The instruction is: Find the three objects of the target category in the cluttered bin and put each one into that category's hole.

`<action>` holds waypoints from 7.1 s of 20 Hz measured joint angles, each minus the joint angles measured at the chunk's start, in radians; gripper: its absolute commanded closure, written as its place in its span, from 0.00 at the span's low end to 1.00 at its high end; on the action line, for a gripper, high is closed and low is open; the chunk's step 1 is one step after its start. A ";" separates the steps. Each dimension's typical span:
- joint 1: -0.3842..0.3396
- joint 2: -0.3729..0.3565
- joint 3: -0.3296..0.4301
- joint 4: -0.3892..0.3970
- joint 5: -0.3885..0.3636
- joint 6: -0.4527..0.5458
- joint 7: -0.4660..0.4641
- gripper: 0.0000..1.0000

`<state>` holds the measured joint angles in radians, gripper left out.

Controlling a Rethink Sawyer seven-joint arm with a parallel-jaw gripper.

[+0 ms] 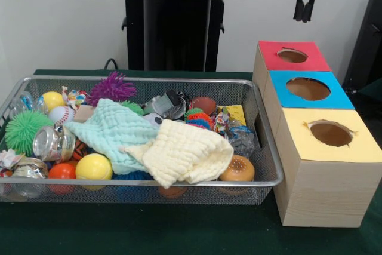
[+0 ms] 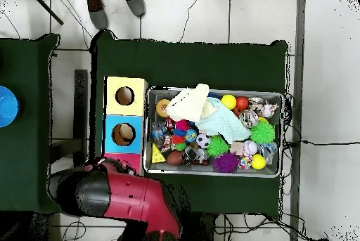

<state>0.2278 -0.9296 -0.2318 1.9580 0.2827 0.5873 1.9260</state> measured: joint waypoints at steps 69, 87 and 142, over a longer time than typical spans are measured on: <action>-0.365 0.189 0.117 -0.517 -0.207 0.183 0.000 0.00; -0.503 0.180 0.219 -0.517 -0.245 0.183 0.000 0.00; -0.795 0.291 0.504 -0.518 -0.488 0.183 0.000 0.00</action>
<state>-0.5669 -0.6381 0.2722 1.4397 -0.2053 0.7701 1.9256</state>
